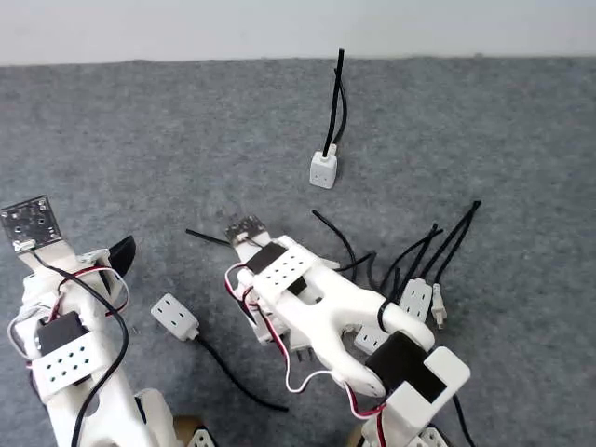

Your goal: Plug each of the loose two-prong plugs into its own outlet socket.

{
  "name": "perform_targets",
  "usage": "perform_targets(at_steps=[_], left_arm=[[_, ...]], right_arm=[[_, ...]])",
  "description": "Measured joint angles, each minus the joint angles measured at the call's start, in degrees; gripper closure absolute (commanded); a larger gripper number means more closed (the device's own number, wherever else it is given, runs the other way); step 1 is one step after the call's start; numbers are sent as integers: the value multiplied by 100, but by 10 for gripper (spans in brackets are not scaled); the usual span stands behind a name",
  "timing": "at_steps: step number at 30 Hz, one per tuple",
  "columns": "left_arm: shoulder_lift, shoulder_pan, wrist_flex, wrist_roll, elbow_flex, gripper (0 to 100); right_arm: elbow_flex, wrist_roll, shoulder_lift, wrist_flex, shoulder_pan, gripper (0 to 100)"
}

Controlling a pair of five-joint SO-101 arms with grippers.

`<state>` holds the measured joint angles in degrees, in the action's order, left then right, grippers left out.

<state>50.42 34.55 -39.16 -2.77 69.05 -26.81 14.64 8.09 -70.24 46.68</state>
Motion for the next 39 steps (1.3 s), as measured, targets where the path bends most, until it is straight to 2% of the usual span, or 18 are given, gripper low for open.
perform_targets(at_steps=[8,12,14,18,26,29,34,39], left_arm=[[0,0,0,0,0,621],[0,0,0,0,0,621],[0,0,0,0,0,621],[0,0,0,0,0,621],[0,0,0,0,0,621],[0,0,0,0,0,621],[0,0,0,0,0,621],[0,0,0,0,0,621]], right_arm=[[-18,0,290,26,-132,833],[35,-35,396,44,-290,998],[35,-264,404,53,-343,969],[-9,-677,396,123,-484,991],[70,-870,413,176,-677,991],[316,-1407,545,79,-809,991],[1486,-2892,607,-668,-1011,991],[3288,-3147,607,-1864,-1020,991]])
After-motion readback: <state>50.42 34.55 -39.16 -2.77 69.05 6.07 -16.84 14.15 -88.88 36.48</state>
